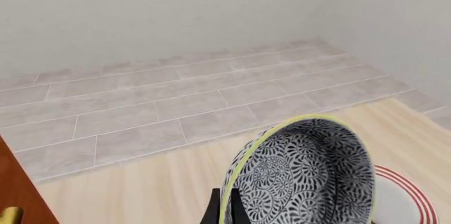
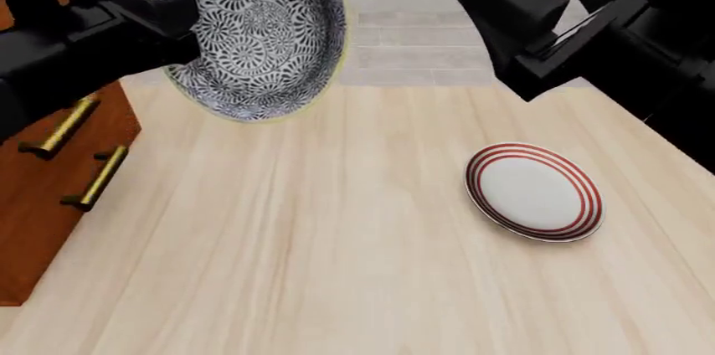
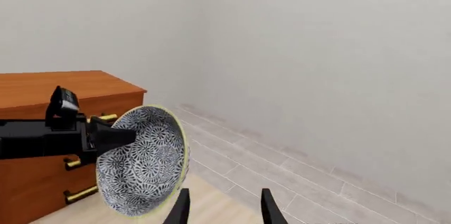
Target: Put the bowl on top of the cabinet.
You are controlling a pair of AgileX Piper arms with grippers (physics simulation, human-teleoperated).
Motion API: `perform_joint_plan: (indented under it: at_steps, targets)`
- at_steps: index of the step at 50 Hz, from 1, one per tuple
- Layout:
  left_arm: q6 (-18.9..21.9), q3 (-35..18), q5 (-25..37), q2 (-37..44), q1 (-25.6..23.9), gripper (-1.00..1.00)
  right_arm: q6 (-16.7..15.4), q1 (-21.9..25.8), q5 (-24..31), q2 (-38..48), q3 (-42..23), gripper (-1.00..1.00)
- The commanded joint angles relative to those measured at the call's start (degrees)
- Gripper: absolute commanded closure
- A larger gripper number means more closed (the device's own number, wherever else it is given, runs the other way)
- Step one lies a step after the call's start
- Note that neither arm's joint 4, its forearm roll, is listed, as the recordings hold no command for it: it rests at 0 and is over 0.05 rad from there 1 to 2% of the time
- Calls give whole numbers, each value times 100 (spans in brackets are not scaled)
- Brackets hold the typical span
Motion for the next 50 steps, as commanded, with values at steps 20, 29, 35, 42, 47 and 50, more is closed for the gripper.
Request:
perform_joint_plan:
  at_steps: [20,29,35,42,47,50]
  targets:
    - [606,-1086,1428,-602,320,100,444,-305,-1471,-138,1376,-100]
    - [449,-1591,2172,-633,546,100,650,-431,-1692,83,1464,-100]
    - [497,-1947,2521,-441,338,100,762,-437,-1950,416,1494,-100]
    - [108,-2228,2757,-222,360,100,789,-426,-2022,460,1581,-100]
    - [105,-2373,2872,-137,297,100,826,-427,-2035,533,1558,-100]
    - [123,-2527,3004,-67,283,100,866,-453,-2062,608,1530,-100]
